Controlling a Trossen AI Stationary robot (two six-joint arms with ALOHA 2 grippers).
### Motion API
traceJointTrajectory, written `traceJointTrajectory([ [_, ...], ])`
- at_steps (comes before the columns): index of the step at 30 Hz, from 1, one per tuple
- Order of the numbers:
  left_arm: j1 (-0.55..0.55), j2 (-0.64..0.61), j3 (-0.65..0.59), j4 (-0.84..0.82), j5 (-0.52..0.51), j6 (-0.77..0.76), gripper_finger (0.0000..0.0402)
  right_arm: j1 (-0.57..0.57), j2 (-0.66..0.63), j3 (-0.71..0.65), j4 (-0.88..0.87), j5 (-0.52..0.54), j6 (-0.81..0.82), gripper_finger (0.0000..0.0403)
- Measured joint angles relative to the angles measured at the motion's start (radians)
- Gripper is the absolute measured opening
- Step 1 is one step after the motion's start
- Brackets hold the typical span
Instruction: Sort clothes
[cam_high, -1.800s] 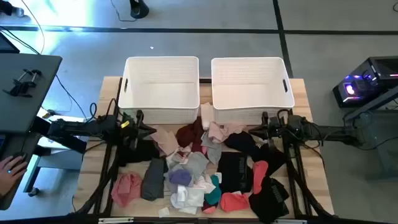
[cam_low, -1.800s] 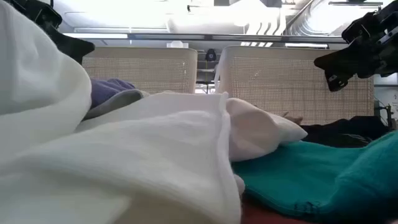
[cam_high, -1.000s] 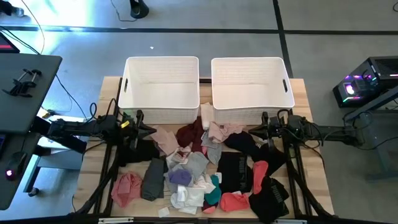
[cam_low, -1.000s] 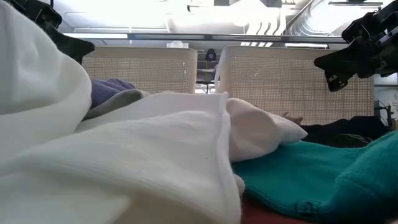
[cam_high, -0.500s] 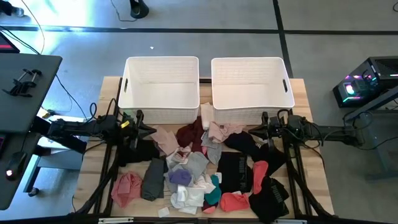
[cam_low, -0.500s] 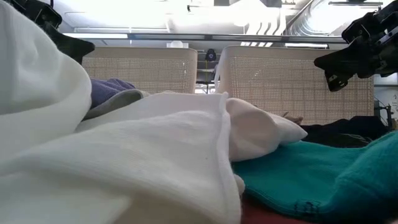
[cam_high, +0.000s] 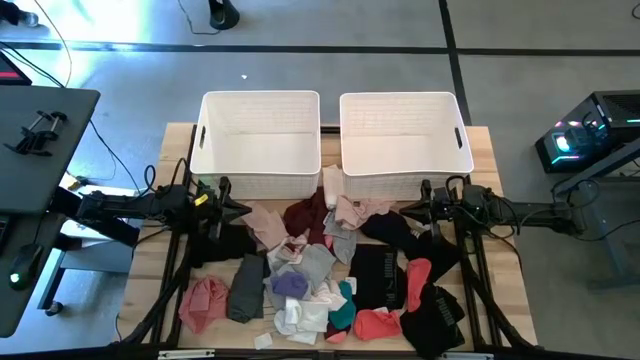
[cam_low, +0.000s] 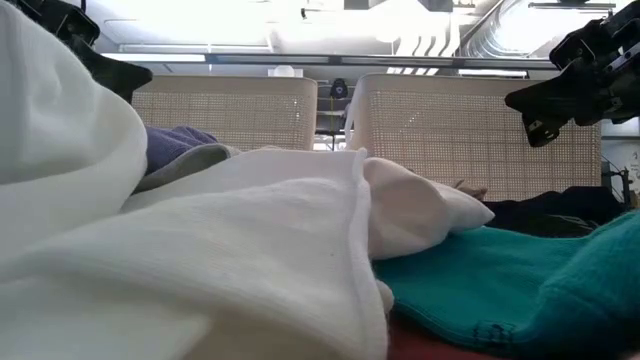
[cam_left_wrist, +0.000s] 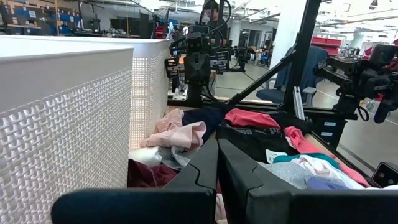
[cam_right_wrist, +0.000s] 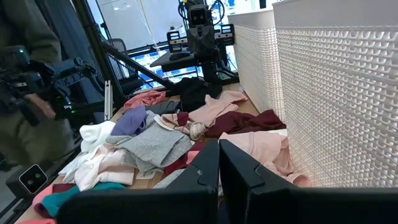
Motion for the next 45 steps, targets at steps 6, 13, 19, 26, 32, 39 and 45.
traceJointTrajectory([
  [6,0.000,0.000,0.000,0.000,0.000,0.000,0.0000,0.000,0.000,0.000,0.000,0.000,0.000,0.0000],
  [13,0.000,0.000,0.004,0.136,0.003,-0.122,0.0000,0.000,0.000,0.000,0.000,0.000,0.000,0.0000],
  [19,0.000,0.007,0.014,0.382,0.011,-0.482,0.0000,0.000,0.000,0.000,0.000,0.000,0.000,0.0000],
  [26,0.000,0.089,0.024,0.492,-0.150,-0.810,0.0000,0.000,0.000,0.000,0.000,0.000,0.000,0.0000],
  [32,0.001,0.209,0.082,0.547,-0.261,-0.845,0.0000,0.000,0.000,0.000,0.000,0.000,0.000,0.0000],
  [39,-0.035,0.404,0.315,0.353,-0.102,-0.351,0.0000,0.000,0.000,0.000,0.000,0.000,0.000,0.0000],
  [45,-0.077,0.602,0.575,-0.120,0.144,-0.095,0.0000,0.000,0.000,0.000,0.000,0.000,0.000,0.0000],
])
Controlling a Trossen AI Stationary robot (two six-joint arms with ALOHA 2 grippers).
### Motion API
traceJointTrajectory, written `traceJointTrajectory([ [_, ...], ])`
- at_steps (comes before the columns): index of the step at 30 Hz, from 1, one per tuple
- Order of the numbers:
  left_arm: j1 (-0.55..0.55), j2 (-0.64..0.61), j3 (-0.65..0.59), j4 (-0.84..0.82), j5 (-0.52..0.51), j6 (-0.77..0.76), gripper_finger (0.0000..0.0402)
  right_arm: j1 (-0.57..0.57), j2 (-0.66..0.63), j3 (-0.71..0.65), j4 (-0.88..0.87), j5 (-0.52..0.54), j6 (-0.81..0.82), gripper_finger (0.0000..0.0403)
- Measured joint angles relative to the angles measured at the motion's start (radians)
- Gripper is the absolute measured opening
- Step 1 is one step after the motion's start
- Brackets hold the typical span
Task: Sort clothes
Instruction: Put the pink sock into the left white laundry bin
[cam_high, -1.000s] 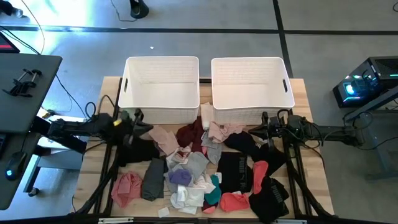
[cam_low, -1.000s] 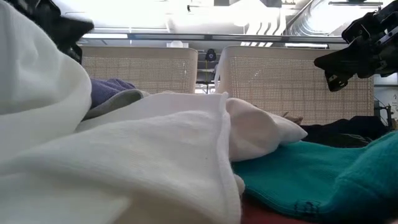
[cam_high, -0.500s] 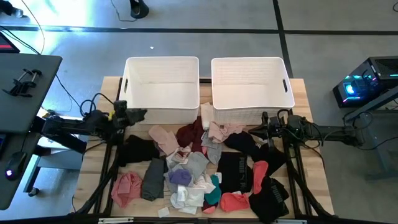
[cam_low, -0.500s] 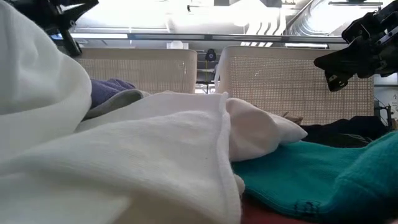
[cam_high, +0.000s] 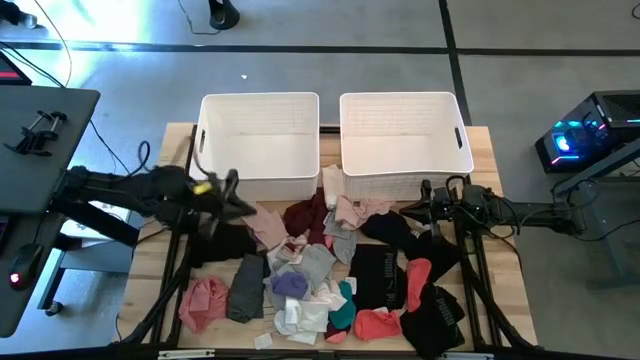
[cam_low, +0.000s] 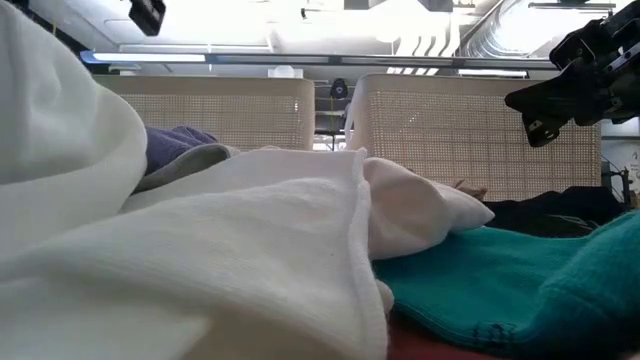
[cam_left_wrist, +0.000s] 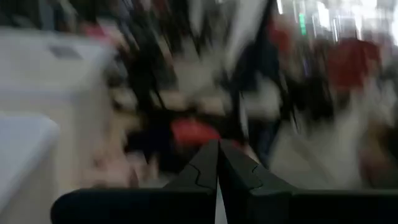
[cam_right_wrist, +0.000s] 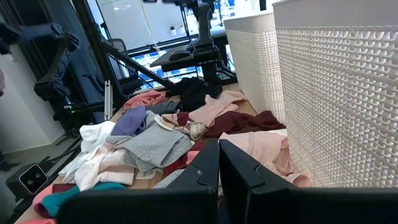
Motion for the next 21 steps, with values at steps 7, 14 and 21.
traceJointTrajectory([
  [7,-0.089,0.263,0.182,-0.426,0.033,0.004,0.0000,0.000,0.000,0.000,0.000,0.000,0.000,0.0000],
  [14,-0.120,0.528,0.179,-0.502,-0.098,-0.477,0.0005,0.000,0.000,0.000,0.000,0.000,0.000,0.0000],
  [21,-0.104,0.698,0.179,-0.577,-0.145,-0.793,0.0077,0.000,0.000,0.000,0.000,0.000,0.000,0.0000],
])
